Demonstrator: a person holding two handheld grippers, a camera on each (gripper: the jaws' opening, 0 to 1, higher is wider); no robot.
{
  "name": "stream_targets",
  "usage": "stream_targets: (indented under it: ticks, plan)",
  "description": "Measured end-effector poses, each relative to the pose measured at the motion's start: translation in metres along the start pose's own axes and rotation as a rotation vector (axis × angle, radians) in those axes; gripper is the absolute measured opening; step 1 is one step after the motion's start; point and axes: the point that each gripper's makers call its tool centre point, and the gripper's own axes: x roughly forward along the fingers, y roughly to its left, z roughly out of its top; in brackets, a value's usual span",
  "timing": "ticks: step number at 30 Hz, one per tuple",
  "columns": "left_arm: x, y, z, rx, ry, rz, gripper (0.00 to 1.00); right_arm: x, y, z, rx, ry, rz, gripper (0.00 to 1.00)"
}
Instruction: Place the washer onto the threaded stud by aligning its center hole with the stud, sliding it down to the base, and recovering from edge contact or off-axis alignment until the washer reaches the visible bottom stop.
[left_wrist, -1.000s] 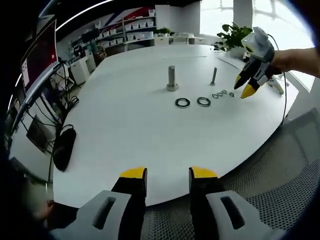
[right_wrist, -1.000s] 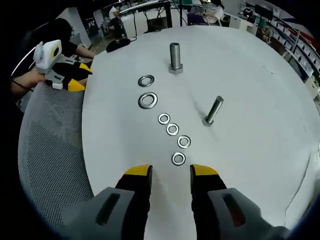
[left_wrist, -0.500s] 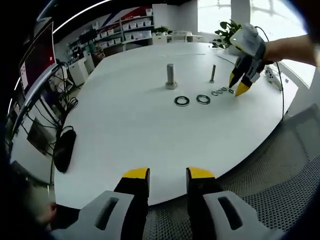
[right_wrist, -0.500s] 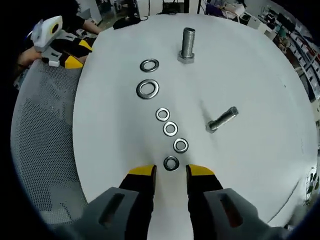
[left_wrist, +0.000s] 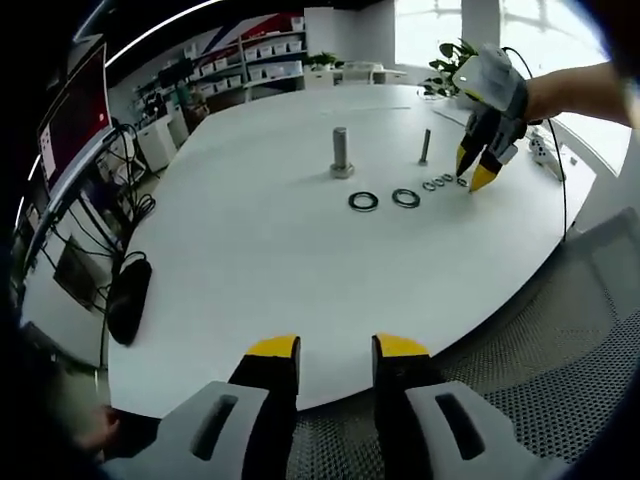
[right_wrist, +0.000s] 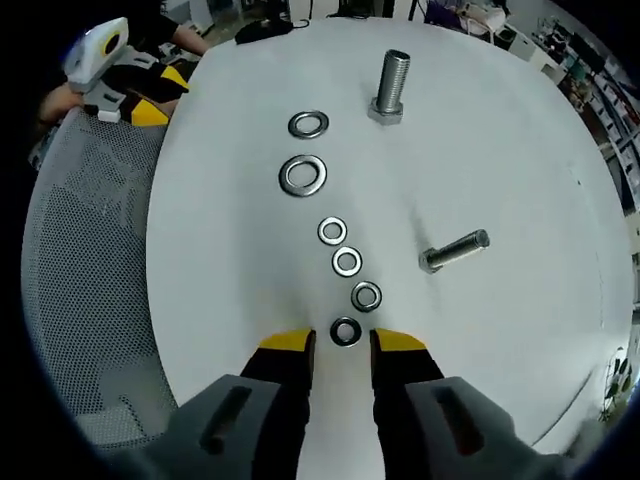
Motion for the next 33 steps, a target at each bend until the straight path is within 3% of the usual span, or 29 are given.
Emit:
stream_targets:
  ticks: [7,18,25,33]
  plan:
    - [0.001,-0.004,-0.004,0.017,0.022,-0.020,0.31,0.000,-0.003,0.000,0.007,-0.001,-0.017,0.16]
    - [0.001,-0.002,-0.002,0.007,0.014,-0.011,0.30,-0.001,-0.004,-0.001,0.078,-0.059,-0.060,0.14]
    - [0.001,-0.001,-0.002,0.005,0.012,-0.006,0.29,-0.005,-0.002,-0.006,0.150,-0.119,-0.098,0.14]
    - [0.001,-0.001,-0.002,0.006,0.013,-0.005,0.28,-0.023,-0.005,0.002,0.253,-0.217,-0.116,0.14]
